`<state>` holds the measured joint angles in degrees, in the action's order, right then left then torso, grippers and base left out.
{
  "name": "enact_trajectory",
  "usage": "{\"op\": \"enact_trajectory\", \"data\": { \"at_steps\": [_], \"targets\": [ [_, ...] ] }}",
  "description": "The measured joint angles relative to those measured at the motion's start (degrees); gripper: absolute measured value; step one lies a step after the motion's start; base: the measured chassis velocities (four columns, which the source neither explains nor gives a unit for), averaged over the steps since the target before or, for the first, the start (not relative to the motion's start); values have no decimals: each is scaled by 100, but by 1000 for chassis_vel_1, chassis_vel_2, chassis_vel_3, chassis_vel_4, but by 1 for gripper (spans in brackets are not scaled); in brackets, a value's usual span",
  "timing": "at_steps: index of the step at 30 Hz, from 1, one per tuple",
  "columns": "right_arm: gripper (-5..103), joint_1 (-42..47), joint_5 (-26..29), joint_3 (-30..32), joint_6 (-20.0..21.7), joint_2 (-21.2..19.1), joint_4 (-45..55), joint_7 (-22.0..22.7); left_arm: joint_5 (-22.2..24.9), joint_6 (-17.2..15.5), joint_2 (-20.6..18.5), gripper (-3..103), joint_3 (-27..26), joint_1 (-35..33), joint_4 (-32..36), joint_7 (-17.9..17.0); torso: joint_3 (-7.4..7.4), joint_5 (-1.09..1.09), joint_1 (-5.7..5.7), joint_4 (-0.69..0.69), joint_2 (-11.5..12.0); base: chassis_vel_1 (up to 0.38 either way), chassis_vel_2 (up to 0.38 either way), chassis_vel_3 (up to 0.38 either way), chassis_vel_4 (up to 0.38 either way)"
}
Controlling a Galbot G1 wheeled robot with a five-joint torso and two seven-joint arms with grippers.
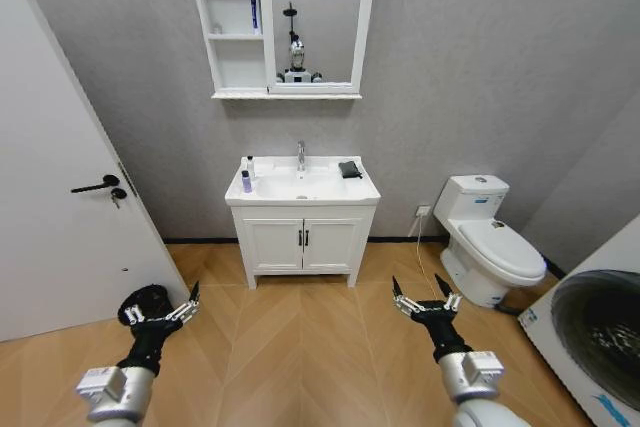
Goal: Move facial cleanser and shampoo from washbasin to cabinet, then wipe washbasin with towel.
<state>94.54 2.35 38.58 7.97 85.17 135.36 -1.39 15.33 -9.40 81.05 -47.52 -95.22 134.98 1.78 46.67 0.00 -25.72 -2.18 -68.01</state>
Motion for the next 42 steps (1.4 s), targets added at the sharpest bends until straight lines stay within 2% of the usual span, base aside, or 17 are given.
{"op": "enact_trajectory", "data": {
  "at_steps": [6, 21, 42],
  "targets": [
    [100, 19, 173, 33, 205, 93, 165, 104, 7, -61, 48, 100, 52, 91, 27, 7, 0, 0, 0, -1, 0, 0, 0, 0, 0],
    [100, -81, 444, 155, 206, 5, 189, -26, 3, -143, 8, 100, 52, 234, 37, 26, -1, 0, 2, -1, -1, -21, 14, 15, -15],
    [100, -89, 483, 166, 161, -61, 80, -30, -28, -253, 22, 100, 137, 410, 8, 14, 1, 1, -2, -2, 1, -205, 210, 205, -201]
  ]
}}
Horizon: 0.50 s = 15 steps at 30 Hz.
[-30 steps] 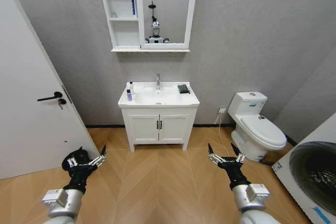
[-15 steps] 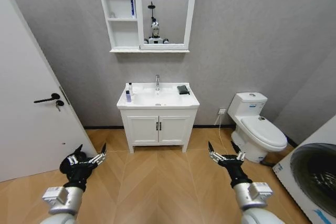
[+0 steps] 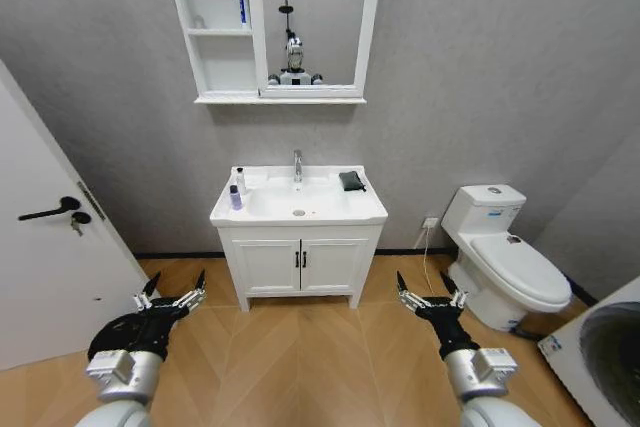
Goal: Move facial cleanser and shampoo from washbasin to cabinet, then wipe washbasin with towel.
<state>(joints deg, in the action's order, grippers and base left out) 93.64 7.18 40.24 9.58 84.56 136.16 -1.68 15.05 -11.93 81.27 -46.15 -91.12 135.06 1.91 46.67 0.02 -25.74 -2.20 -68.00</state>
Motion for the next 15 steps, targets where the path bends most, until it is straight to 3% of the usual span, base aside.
{"op": "enact_trajectory", "data": {
  "at_steps": [15],
  "targets": [
    [100, -75, 29, -12, 44, -27, -38, -6, 5, -38, -52, 100, -16, 50, 2, -18, -1, -1, 3, 2, -1, -190, 197, 200, -196]
  ]
}}
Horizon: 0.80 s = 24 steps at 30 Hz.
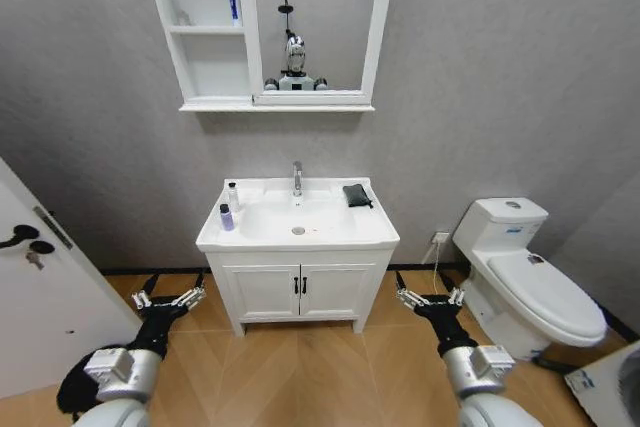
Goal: Move facial cleanser and shampoo from washbasin to cabinet, then wipe washbasin with towel.
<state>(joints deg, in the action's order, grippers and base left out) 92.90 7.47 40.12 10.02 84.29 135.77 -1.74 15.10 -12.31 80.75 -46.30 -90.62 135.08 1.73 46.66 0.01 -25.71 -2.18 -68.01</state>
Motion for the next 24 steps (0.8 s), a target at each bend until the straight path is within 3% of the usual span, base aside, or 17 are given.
{"op": "enact_trajectory", "data": {
  "at_steps": [24],
  "targets": [
    [100, -123, -18, -65, 26, -67, -121, -72, -56, -1, 43, 100, 44, 20, -44, -26, 2, -1, -5, -3, 1, -176, 173, 171, -162]
  ]
}}
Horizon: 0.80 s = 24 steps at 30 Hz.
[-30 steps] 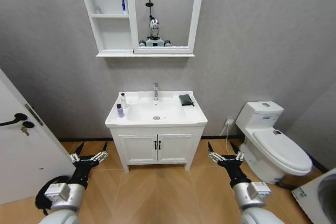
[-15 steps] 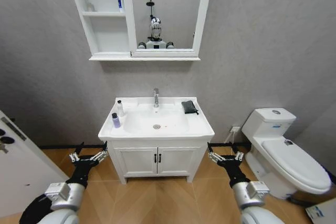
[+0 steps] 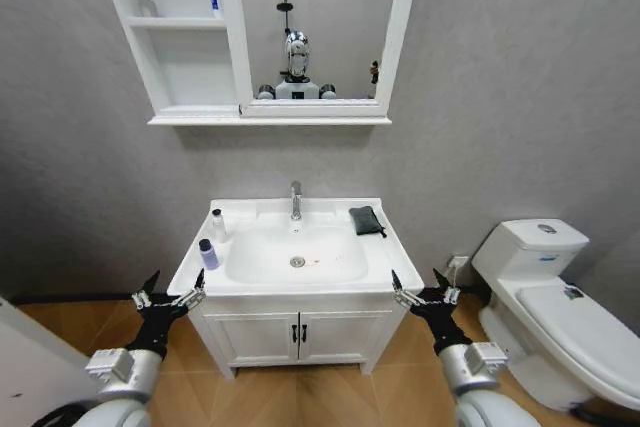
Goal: Move facial cleanser and shampoo from washbasin to cabinet, then wipe washbasin with towel.
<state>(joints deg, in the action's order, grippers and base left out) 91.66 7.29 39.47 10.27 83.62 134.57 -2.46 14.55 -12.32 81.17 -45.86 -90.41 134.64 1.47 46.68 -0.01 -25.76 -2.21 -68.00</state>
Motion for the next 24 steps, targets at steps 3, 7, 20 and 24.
{"op": "enact_trajectory", "data": {
  "at_steps": [3, 7, 20, 24],
  "targets": [
    [100, -47, 11, 13, 26, -16, -6, 24, -46, -5, -4, 100, 87, 96, -157, -21, -1, 0, 1, 4, 0, -85, 73, 69, -7],
    [100, -163, 78, 38, 112, -47, 15, 99, -59, -50, -14, 100, 213, 262, -460, -59, -2, 1, 6, 3, -1, -19, 2, -1, -3],
    [100, -683, 432, 172, 633, -183, -62, 429, -28, -75, -166, 100, 523, 793, -1415, -70, -2, 0, 5, 1, -1, 11, -3, -2, 7],
    [100, -809, 497, 167, 681, -157, -155, 435, -31, -66, -253, 100, 664, 900, -1637, -159, -1, 1, 5, 3, -1, 0, 0, 0, 0]
  ]
}}
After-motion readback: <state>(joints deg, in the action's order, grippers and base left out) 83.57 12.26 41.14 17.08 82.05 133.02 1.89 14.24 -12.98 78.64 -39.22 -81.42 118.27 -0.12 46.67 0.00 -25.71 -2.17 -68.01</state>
